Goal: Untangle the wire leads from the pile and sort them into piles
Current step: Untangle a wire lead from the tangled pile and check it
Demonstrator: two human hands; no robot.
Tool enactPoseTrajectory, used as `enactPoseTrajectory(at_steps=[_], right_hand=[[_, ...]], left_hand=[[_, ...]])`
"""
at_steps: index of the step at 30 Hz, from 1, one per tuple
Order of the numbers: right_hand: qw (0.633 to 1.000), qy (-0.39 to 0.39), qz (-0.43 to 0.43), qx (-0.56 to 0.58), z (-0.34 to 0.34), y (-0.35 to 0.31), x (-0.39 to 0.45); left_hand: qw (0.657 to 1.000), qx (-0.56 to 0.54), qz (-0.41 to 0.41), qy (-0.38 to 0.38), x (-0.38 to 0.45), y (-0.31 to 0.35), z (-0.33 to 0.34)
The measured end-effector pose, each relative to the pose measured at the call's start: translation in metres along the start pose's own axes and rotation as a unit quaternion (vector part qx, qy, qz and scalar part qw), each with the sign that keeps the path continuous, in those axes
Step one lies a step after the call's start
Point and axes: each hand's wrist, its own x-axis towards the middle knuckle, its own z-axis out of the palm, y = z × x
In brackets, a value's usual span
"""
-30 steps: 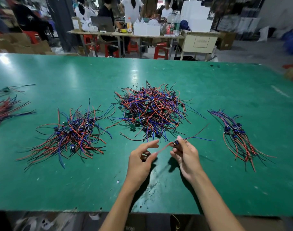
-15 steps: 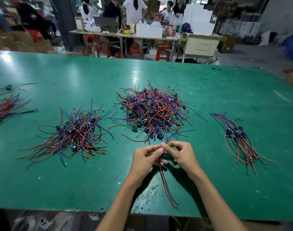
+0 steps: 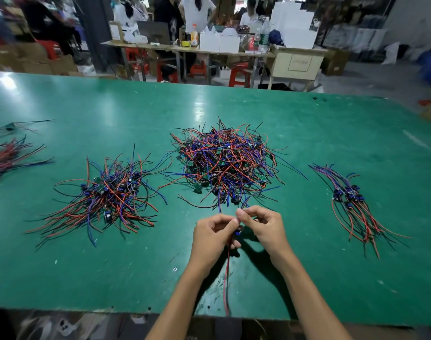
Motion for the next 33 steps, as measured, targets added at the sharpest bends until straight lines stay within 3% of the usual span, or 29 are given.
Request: enactPoseTrajectory(at_steps=[12,19,23,29,33], right_hand=[[0.998,-0.021,-0.013,-0.058,0.008,0.012,-0.010],[0.997,0.035,-0.018,-0.070,0.012,0.009,-0.004],[0.996,0.081,-0.006,-0.033,0.012,0.007,0.002],[0.975,0.164,0.112,0.102,-0.002,-0.009,0.020],[0.966,0.169,0.140,0.139,-0.008,-0.012,0.024]], left_hand=[[0.999,0.044,0.019,0.006,0.002,-0.007,0.001],[0.997,0.071,0.023,0.008,0.005,-0.004,0.003],[0.994,0.103,0.035,-0.001,0.005,-0.003,0.002],[0.990,0.133,0.028,-0.038,0.001,-0.004,0.003],[0.988,0.145,0.027,-0.053,0.002,-0.004,0.001]])
